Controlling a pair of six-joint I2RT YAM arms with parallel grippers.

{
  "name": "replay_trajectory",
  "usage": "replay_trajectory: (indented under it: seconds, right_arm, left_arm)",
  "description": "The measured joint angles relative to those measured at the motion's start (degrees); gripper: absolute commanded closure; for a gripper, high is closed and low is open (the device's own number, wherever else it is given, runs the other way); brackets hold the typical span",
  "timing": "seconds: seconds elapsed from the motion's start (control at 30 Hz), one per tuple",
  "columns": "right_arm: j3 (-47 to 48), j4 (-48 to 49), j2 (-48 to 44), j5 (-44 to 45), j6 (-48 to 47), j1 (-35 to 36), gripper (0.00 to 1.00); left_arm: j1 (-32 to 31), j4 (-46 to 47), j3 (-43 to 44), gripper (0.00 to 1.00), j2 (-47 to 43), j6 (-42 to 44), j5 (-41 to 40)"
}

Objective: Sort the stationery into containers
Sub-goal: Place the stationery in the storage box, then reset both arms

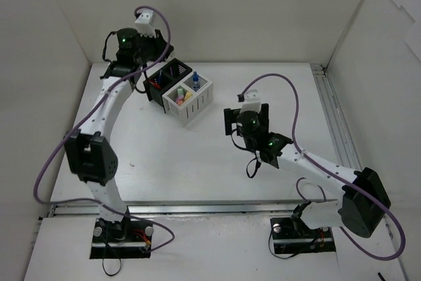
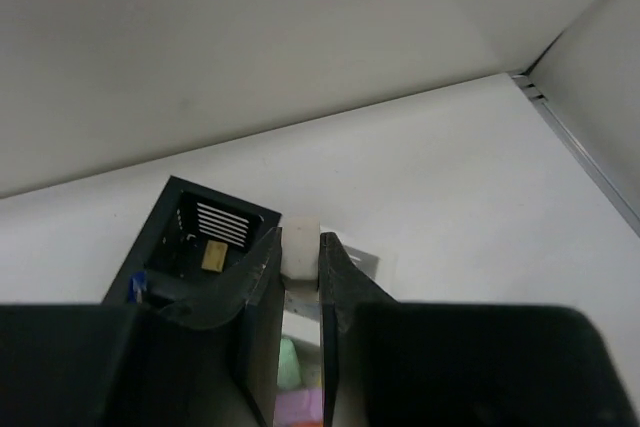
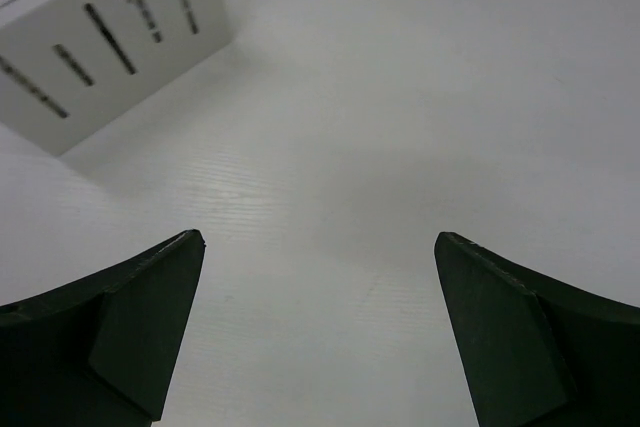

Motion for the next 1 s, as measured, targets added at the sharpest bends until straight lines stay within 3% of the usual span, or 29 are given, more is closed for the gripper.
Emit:
replay_trajectory:
  seconds: [0.17, 0.27, 0.43, 0.53, 0.63, 0.67, 0.77, 0.83, 0.9, 0.93, 1.0]
  right_arm:
    - [0.0, -4.3, -0.8, -1.1, 2.8, -8.2, 0.02]
    - [0.0, -5.9, -1.2, -2.9, 4.0, -12.6, 0.02]
    - [0.0, -7.6, -1.5, -5.6, 5.2, -17.1, 0.02]
    - [0.0, -8.0, -1.7, -6.7, 5.9, -18.9, 0.02]
    - [0.0, -8.3, -1.8, -7.5, 6.2, -20.2, 0.02]
    - [0.0, -8.3, -1.8, -7.8, 6.4, -20.4, 0.02]
    - [0.0, -8.7, -2.1, -8.3, 6.8, -20.9, 0.02]
    - [0.0, -9.1, -2.8, -8.6, 7.0, -20.9, 0.02]
    - [0.0, -9.5, -4.2, -8.7, 7.1, -20.9, 0.02]
    - [0.0, -9.7, -5.2, -8.7, 7.2, -20.9, 0.02]
    - [-0.2, -9.7, -7.5, -8.7, 7.3, -20.9, 0.02]
  left_arm:
    - [0.8, -7.6, 21.8, 1.0, 18.9, 2.1, 0.1]
    - [1.1, -10.2, 30.3, 0.99, 27.6, 2.5, -0.4]
    - [1.4, -12.7, 33.6, 0.98, 33.9, 2.8, -3.1]
    - [1.4, -12.5, 31.0, 0.89, 34.2, 2.8, -3.5]
    - [1.4, -12.8, 30.0, 0.67, 34.3, 3.0, -3.4]
    - [1.4, -12.9, 30.0, 0.55, 34.3, 3.2, -3.4]
    - [1.4, -12.9, 30.0, 0.38, 34.3, 3.7, -3.3]
    - [1.4, -12.9, 30.0, 0.33, 34.3, 3.7, -3.2]
    - [1.4, -12.9, 30.0, 0.2, 34.2, 4.0, -3.2]
    - [1.4, -13.0, 30.0, 0.05, 34.0, 4.0, -3.2]
    - [1.4, -13.6, 30.0, 0.0, 33.2, 4.2, -3.0]
